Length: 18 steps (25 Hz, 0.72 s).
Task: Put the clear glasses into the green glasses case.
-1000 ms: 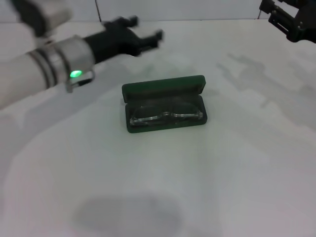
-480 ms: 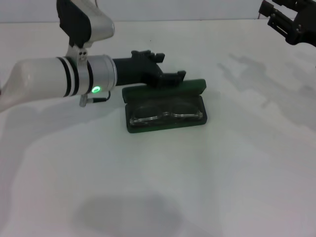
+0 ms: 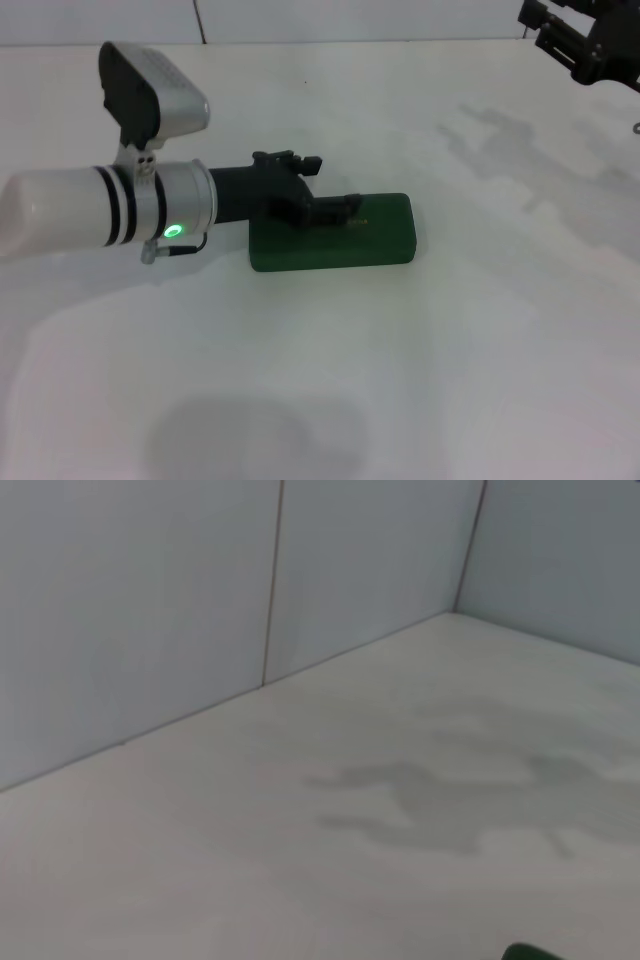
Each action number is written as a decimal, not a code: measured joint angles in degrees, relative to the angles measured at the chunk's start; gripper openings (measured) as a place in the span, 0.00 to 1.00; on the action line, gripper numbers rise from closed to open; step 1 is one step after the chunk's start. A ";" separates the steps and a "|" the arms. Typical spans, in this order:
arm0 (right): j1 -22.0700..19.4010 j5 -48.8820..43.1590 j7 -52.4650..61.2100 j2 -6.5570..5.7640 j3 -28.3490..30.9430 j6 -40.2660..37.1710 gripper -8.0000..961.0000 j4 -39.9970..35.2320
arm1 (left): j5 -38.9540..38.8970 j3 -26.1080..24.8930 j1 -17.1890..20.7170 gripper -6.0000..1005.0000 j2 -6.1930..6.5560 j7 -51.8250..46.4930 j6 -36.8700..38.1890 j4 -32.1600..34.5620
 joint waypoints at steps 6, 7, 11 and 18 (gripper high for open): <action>0.54 -0.03 -0.03 0.00 -1.98 0.40 0.44 -0.10 | -2.16 -0.38 1.73 0.82 -0.04 1.45 1.58 0.47; 0.58 -0.03 -0.04 -0.02 -2.81 0.41 0.44 -0.24 | -4.07 -0.49 2.21 0.82 0.00 2.86 2.92 0.53; 1.29 -0.04 -0.05 -0.26 -8.02 0.37 0.44 -0.77 | -12.69 -0.60 5.40 0.82 0.44 10.54 10.51 1.59; 4.32 -1.11 1.04 -2.23 -18.41 -4.35 0.44 -1.81 | -18.79 -1.81 11.18 0.82 2.98 18.15 27.43 4.37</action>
